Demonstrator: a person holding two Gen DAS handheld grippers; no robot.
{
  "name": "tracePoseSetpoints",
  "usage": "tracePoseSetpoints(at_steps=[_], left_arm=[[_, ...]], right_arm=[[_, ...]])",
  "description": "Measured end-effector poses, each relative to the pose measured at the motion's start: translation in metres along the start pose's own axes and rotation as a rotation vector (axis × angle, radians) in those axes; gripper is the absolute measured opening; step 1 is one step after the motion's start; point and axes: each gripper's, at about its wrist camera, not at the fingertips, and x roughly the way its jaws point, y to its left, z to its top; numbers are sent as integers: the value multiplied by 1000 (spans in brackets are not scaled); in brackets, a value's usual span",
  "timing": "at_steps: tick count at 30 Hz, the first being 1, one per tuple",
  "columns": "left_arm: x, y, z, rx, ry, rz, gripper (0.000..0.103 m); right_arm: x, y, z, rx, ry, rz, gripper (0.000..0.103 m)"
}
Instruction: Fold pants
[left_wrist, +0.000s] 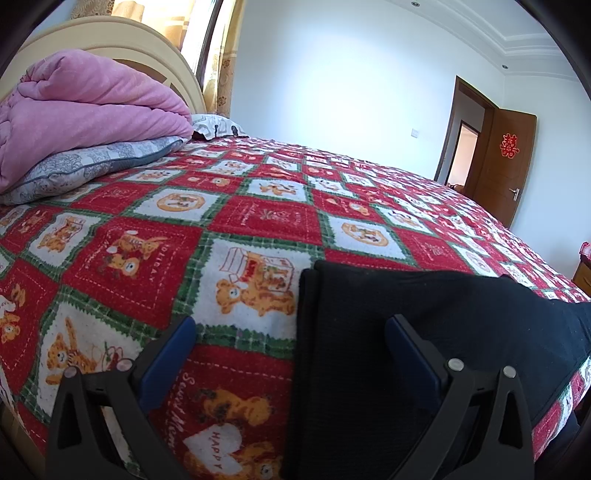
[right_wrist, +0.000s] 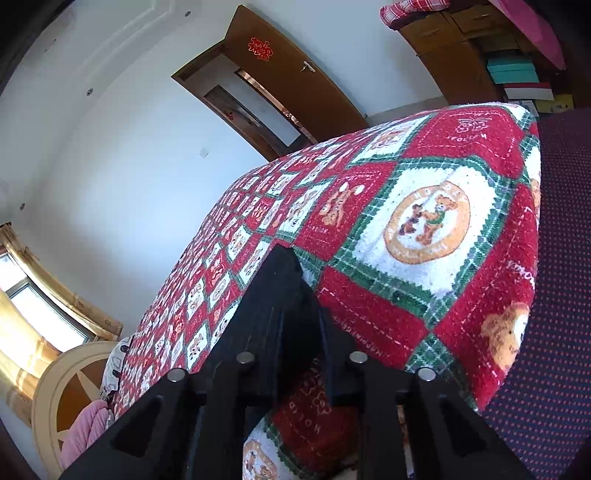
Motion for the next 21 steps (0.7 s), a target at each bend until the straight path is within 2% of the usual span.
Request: tracePoseSetpoints(at_steps=[5, 12, 21], left_arm=[[1, 1, 0, 0, -2, 0, 103], [0, 0, -1, 0, -1, 0, 103], [0, 0, -1, 0, -1, 0, 103]], right_arm=[[-7, 11, 1, -45, -28, 1, 13], [-21, 62, -9, -252, -85, 30, 12], [-25, 117, -38, -412, -45, 125, 12]])
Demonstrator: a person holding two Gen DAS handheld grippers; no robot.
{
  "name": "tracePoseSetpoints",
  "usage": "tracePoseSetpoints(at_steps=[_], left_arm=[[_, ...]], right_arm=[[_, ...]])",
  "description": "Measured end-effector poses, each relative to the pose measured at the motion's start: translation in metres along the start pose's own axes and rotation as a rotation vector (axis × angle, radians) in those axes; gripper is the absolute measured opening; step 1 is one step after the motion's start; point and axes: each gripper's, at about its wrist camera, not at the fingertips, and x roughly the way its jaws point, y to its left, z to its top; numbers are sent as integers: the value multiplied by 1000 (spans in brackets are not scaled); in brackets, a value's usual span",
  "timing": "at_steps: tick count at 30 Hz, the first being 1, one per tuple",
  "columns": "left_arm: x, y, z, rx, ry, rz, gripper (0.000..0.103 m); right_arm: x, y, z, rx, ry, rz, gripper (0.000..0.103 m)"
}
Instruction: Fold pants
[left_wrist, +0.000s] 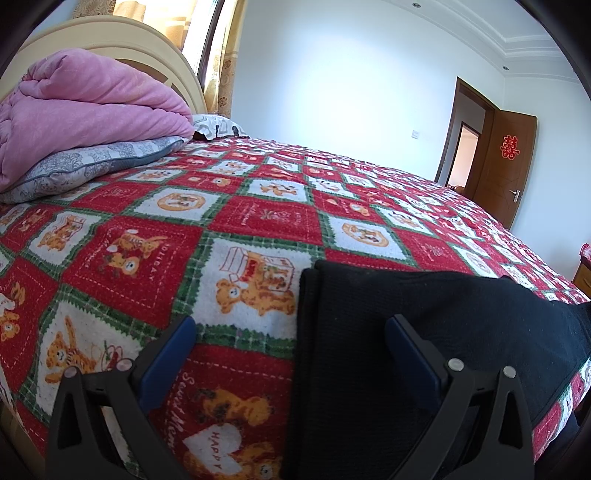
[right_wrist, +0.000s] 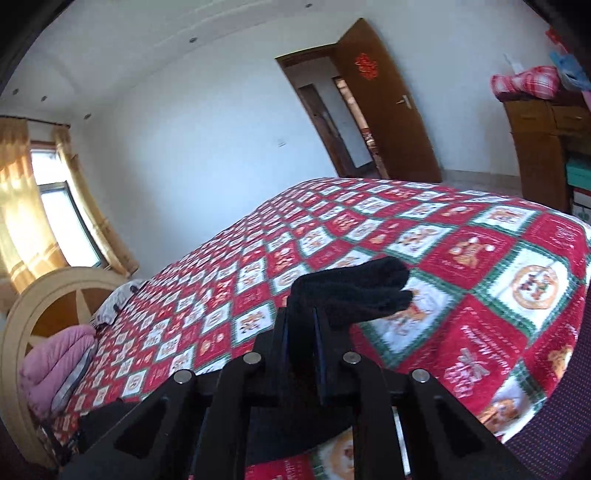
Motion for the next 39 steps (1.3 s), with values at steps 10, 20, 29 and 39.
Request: tracePoseSetpoints(at_steps=[10, 20, 29, 39], left_arm=[[0, 0, 0, 0, -1, 0, 103], [0, 0, -1, -1, -1, 0, 103], [0, 1, -1, -1, -4, -1, 103], [0, 0, -1, -1, -4, 0, 103]], right_arm=[[15, 70, -16, -100, 63, 149, 12], [37, 167, -62, -450, 186, 184, 12], [75, 201, -127, -614, 363, 173, 11], [75, 223, -130, -632, 342, 199, 11]])
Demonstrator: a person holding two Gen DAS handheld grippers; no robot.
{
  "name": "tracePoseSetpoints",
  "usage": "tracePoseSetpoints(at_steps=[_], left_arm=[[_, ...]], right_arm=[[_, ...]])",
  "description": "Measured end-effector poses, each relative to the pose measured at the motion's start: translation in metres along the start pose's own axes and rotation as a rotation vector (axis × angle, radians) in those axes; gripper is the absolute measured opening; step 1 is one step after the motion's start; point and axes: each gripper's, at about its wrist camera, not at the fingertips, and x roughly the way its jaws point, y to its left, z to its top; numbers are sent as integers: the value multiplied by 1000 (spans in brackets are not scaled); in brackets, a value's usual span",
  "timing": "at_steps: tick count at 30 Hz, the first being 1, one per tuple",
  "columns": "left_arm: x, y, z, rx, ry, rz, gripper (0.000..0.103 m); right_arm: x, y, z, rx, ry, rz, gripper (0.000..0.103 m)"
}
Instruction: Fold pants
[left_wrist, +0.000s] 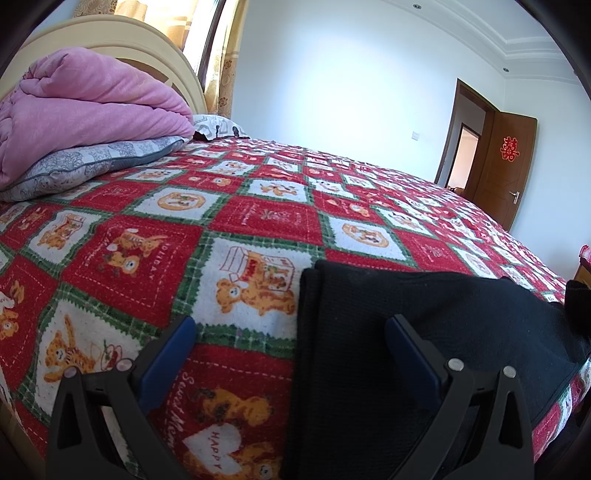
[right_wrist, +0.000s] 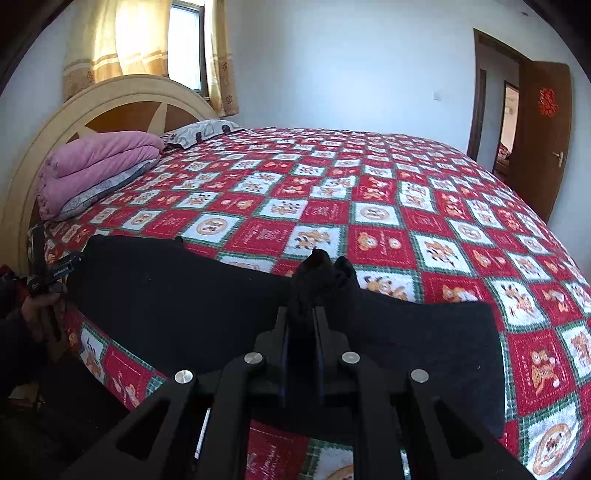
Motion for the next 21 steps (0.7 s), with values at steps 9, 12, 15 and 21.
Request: tracePoseSetpoints(at_steps=[9, 12, 15, 21], left_arm=[[0, 0, 0, 0, -2, 0, 103], [0, 0, -1, 0, -2, 0, 103], [0, 0, -1, 0, -3, 0, 103], [0, 0, -1, -1, -3, 0, 103]], right_arm=[[16, 52, 9, -121, -19, 25, 11], [21, 63, 10, -143, -18, 36, 11], [24, 71, 8, -156, -18, 48, 11], [31, 87, 2, -193, -3, 75, 11]])
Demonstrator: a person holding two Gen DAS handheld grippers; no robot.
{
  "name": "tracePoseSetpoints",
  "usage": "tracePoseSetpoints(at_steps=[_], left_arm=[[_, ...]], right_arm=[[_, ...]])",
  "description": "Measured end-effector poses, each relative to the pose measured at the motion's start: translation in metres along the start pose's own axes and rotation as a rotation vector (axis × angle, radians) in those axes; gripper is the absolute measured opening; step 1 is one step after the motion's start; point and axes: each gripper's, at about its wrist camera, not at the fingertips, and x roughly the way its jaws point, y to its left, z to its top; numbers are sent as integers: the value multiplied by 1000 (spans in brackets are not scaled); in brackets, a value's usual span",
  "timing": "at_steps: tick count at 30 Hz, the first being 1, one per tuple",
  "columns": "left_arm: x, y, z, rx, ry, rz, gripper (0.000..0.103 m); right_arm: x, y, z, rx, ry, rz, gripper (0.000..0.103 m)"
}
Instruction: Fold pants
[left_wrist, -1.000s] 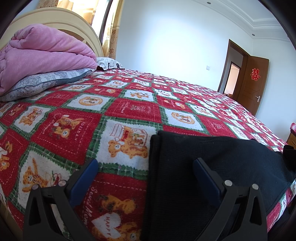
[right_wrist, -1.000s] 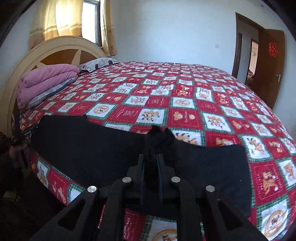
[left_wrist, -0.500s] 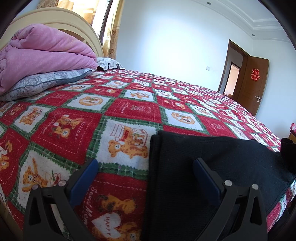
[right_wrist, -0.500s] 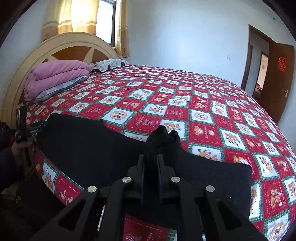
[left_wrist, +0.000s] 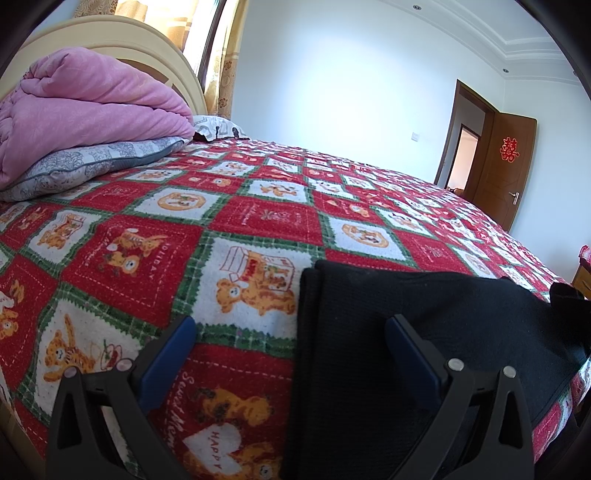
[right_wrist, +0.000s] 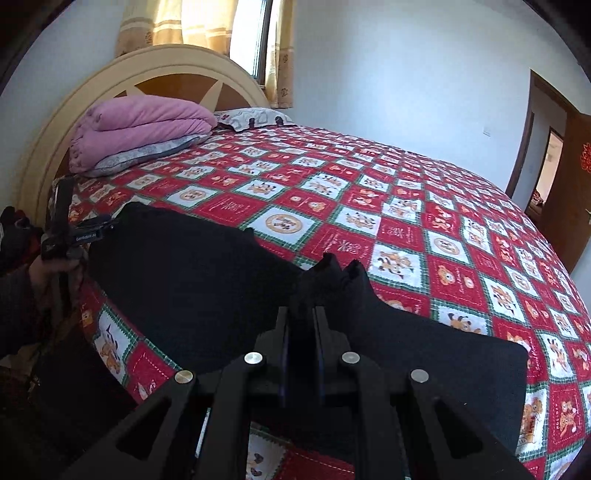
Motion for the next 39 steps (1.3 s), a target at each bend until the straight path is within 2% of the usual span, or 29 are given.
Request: tracePoseSetpoints(at_steps=[6, 15, 19, 22, 24, 27, 30, 32, 34, 36, 39], left_arm=[[0, 0, 0, 0, 0, 0, 103], [0, 0, 0, 0, 0, 1, 103], [-5, -4, 8, 4, 8, 38, 103], [-25, -11, 24, 7, -58, 56, 103], [-41, -22, 39, 20, -117, 59, 103], [-63, -54, 60, 38, -182, -13, 103], [-67, -98, 67, 91, -171, -113, 103], [-62, -127, 63, 124, -131, -182, 103], [-48, -158, 54, 126, -70, -270, 103], [-32, -185, 44, 109, -7, -345, 103], [-12, -230, 28, 116, 80, -433, 103]], right_arm=[[13, 14, -6, -28, 30, 23, 11], [37, 29, -24, -95, 124, 15, 11], [44, 29, -29, -102, 157, 9, 12], [41, 28, -28, -117, 197, -1, 21], [26, 24, -27, -120, 181, -3, 27], [-4, 6, -26, -97, 145, -14, 32], [-37, -32, -32, -14, 122, -77, 32], [-55, -63, -41, 68, 116, -115, 33], [-69, -94, -54, 143, 121, -212, 42], [-75, -115, -69, 155, 157, -325, 46], [-73, -122, -85, 152, 206, -345, 47]])
